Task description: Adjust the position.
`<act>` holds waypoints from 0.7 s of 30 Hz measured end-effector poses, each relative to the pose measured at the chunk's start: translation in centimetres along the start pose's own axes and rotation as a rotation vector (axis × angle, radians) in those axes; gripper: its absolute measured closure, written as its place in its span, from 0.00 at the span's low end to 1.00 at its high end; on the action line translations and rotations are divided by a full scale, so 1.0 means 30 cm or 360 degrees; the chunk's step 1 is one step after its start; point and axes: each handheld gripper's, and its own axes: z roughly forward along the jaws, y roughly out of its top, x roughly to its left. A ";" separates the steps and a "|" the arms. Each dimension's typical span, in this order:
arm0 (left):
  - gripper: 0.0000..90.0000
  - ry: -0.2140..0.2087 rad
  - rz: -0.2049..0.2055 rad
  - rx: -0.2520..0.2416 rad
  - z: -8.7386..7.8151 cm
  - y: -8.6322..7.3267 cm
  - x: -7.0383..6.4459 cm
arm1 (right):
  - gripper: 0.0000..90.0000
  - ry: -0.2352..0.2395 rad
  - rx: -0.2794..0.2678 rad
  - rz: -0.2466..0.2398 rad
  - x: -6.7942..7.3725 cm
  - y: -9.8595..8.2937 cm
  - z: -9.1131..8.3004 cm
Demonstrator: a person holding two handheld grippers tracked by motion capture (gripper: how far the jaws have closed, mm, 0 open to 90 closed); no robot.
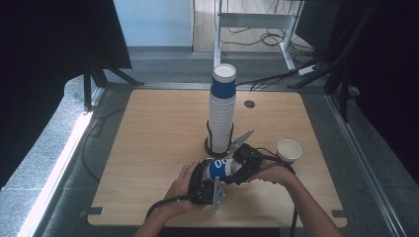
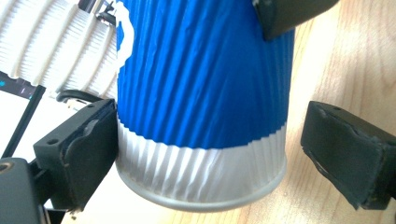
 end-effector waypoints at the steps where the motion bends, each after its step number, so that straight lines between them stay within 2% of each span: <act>1: 0.06 -0.0010 -0.0019 -0.0018 -0.002 -0.002 0.003 | 0.32 0.0005 -0.0020 -0.0001 0.000 -0.003 -0.005; 2: 0.06 -0.0019 -0.0031 -0.0024 -0.002 -0.003 0.002 | 0.32 0.0001 -0.0043 -0.0004 0.001 -0.005 -0.011; 5: 0.05 -0.0037 0.0004 -0.0008 -0.001 -0.008 0.000 | 0.32 -0.0002 -0.0070 0.0003 -0.002 -0.010 -0.023; 7: 0.05 -0.0039 -0.0004 0.0000 0.001 -0.012 0.000 | 0.32 -0.0008 -0.0082 0.0011 -0.006 -0.014 -0.034; 11: 0.05 -0.0048 -0.0064 -0.0027 0.006 -0.019 0.001 | 0.33 -0.0019 -0.0116 0.0013 -0.011 -0.023 -0.051; 14: 0.07 -0.0041 -0.0086 -0.0039 0.004 -0.016 0.005 | 0.33 -0.0021 -0.0126 0.0018 -0.012 -0.027 -0.050; 21: 0.09 -0.0014 -0.0084 -0.0052 0.012 -0.005 -0.002 | 0.33 -0.0004 -0.0114 0.0004 -0.005 -0.015 -0.029</act>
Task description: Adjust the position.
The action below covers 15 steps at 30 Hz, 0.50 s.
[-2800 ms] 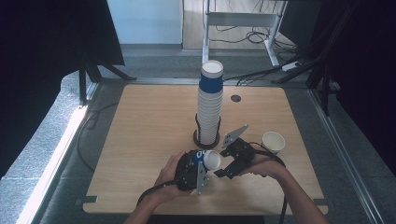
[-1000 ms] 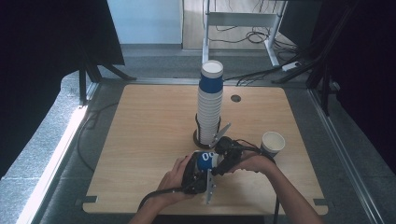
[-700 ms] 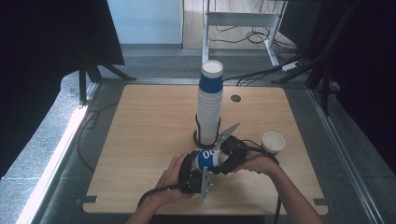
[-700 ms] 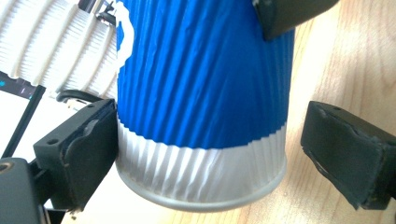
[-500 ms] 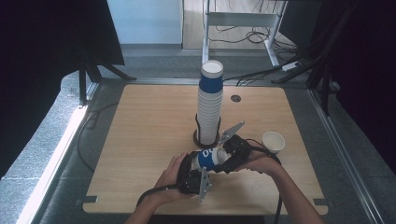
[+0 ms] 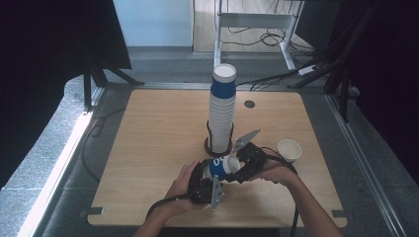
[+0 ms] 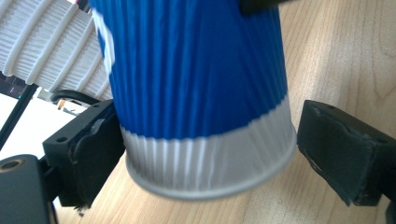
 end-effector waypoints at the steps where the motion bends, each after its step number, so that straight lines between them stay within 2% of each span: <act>1: 0.09 0.0003 0.0004 0.0011 0.001 0.000 0.000 | 0.33 -0.0003 0.0001 -0.0004 0.002 0.003 0.005; 7: 0.10 0.0019 -0.0051 0.0012 0.006 0.005 0.007 | 0.33 0.0011 0.0002 -0.0025 0.012 0.010 0.018; 10: 0.17 0.0037 -0.0052 0.0002 0.005 0.007 0.008 | 0.33 0.0017 0.0002 -0.0036 0.015 0.009 0.024; 15: 0.20 0.0032 -0.0029 -0.0001 0.008 0.006 -0.001 | 0.32 0.0012 0.0018 -0.0039 0.013 0.006 0.031</act>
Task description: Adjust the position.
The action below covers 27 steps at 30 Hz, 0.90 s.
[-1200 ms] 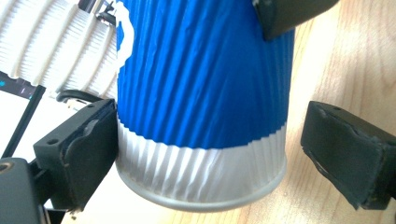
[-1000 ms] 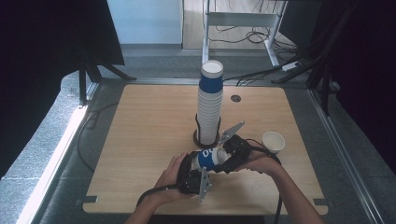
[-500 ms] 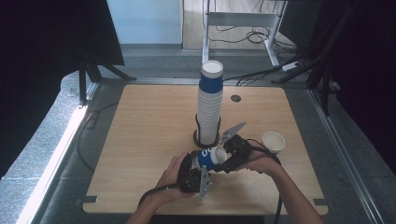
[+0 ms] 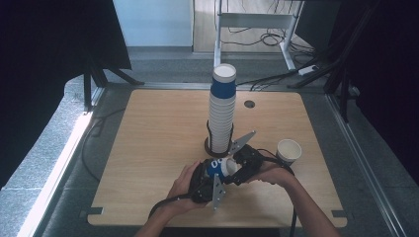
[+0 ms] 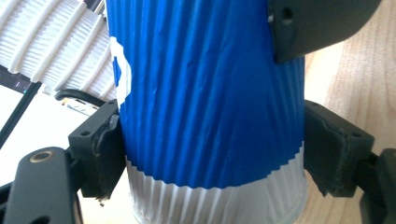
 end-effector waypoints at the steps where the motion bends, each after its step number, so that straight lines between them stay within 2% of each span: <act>1: 0.21 -0.0001 0.0020 0.0005 -0.001 0.001 -0.002 | 0.31 0.0003 0.0008 0.0001 0.000 -0.001 0.000; 4: 0.22 0.0021 0.0109 0.0034 -0.004 0.005 -0.007 | 0.30 0.0004 0.0055 -0.0010 -0.002 0.003 0.001; 8: 0.22 0.0046 0.0197 0.0055 -0.001 0.008 -0.027 | 0.21 -0.0005 0.0181 -0.0036 0.001 0.026 -0.012; 10: 0.22 0.0050 0.0229 0.0068 -0.001 0.011 -0.032 | 0.22 0.0012 0.0230 -0.0044 0.001 0.038 -0.018; 15: 0.22 0.0084 0.0320 0.0084 -0.008 0.020 -0.042 | 0.24 0.0032 0.0445 -0.0040 0.007 0.067 0.014; 19: 0.22 0.0107 0.0364 0.0104 -0.009 0.019 -0.046 | 0.30 0.0045 0.0516 -0.0063 0.009 0.084 0.047; 23: 0.20 0.0093 0.0334 0.0116 -0.002 0.011 -0.043 | 0.31 0.0041 0.0519 -0.0063 0.004 0.088 0.061; 26: 0.12 0.0081 0.0296 0.0114 -0.003 0.010 -0.036 | 0.32 0.0009 0.0461 -0.0076 0.003 0.079 0.053; 27: 0.10 0.0086 0.0259 0.0080 -0.002 0.007 -0.035 | 0.32 0.0011 0.0430 -0.0078 0.001 0.075 0.049</act>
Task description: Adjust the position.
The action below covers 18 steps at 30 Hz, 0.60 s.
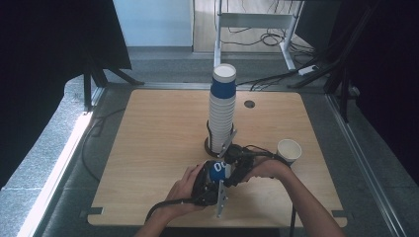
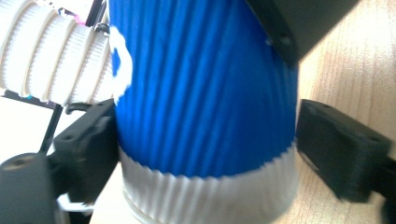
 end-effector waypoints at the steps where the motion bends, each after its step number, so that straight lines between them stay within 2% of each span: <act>1: 0.08 -0.0004 -0.0011 0.0002 -0.005 -0.003 0.006 | 0.32 0.0010 -0.0036 0.0007 -0.003 -0.008 -0.006; 4: 0.03 -0.0016 -0.0097 -0.0033 -0.015 -0.013 0.029 | 0.32 0.0012 -0.0151 0.0013 -0.009 -0.042 -0.025; 8: 0.02 -0.0011 -0.0149 -0.0042 -0.021 -0.025 0.049 | 0.32 -0.0010 -0.0290 0.0041 -0.019 -0.088 -0.049; 9: 0.02 -0.0043 -0.0226 -0.0078 -0.019 -0.030 0.053 | 0.32 -0.0026 -0.0324 0.0053 -0.020 -0.097 -0.056; 11: 0.02 -0.0077 -0.0269 -0.0079 -0.022 -0.037 0.064 | 0.32 -0.0033 -0.0413 0.0063 -0.021 -0.113 -0.072; 13: 0.03 -0.0125 -0.0344 -0.0093 -0.022 -0.046 0.074 | 0.32 -0.0050 -0.0507 0.0066 -0.016 -0.124 -0.088; 18: 0.04 -0.0263 -0.0606 -0.0168 -0.032 -0.076 0.111 | 0.32 -0.0084 -0.0783 0.0070 0.000 -0.152 -0.114</act>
